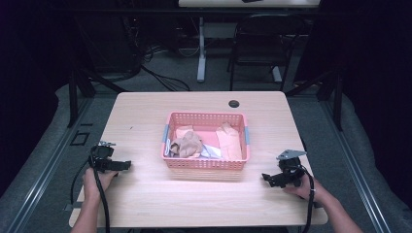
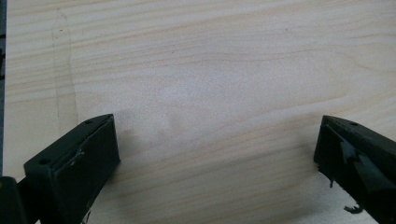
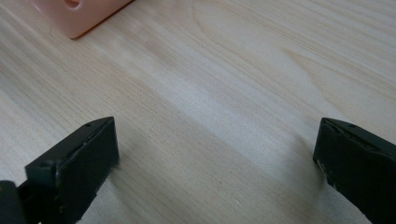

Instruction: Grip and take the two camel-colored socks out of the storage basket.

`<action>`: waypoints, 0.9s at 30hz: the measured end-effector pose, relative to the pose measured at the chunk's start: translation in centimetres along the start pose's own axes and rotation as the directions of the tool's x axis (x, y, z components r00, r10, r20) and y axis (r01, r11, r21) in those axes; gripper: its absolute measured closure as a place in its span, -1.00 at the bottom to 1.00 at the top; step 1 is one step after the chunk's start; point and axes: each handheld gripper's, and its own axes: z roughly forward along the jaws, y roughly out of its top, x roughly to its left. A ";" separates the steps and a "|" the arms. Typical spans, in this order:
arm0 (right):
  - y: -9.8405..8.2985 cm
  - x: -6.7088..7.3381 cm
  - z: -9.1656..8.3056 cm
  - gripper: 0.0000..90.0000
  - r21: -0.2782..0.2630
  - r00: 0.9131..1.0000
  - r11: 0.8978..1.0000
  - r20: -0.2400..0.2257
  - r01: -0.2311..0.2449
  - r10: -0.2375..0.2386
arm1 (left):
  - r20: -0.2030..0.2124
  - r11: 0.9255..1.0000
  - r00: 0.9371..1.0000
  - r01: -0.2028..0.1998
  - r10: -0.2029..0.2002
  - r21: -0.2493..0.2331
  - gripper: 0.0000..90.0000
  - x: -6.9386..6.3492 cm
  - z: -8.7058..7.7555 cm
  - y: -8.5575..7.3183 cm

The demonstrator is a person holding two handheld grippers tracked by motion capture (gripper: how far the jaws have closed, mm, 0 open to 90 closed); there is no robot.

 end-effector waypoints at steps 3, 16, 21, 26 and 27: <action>0.0 0.0 -0.1 -1.00 0.004 1.000 1.000 -0.003 -0.002 0.002 | -0.003 1.000 1.000 0.003 -0.003 0.000 -1.00 0.0 0.0 0.0; 0.0 0.0 0.0 -1.00 0.007 1.000 1.000 -0.003 0.004 -0.004 | -0.009 1.000 1.000 0.014 -0.014 0.008 -1.00 -0.2 0.0 0.1; 0.0 0.0 0.0 -1.00 0.002 1.000 1.000 -0.003 0.004 -0.004 | -0.005 0.999 1.000 -0.012 0.012 0.045 -1.00 -0.3 -0.2 0.3; 0.0 0.0 0.0 -1.00 0.004 1.000 1.000 -0.003 0.001 -0.001 | 0.012 0.999 1.000 -0.016 0.015 0.051 -1.00 -0.6 -1.0 0.9; 0.0 0.0 -0.1 -1.00 0.007 1.000 1.000 -0.003 0.004 -0.004 | 0.009 0.999 1.000 -0.019 0.018 0.045 -1.00 -0.7 -1.2 1.0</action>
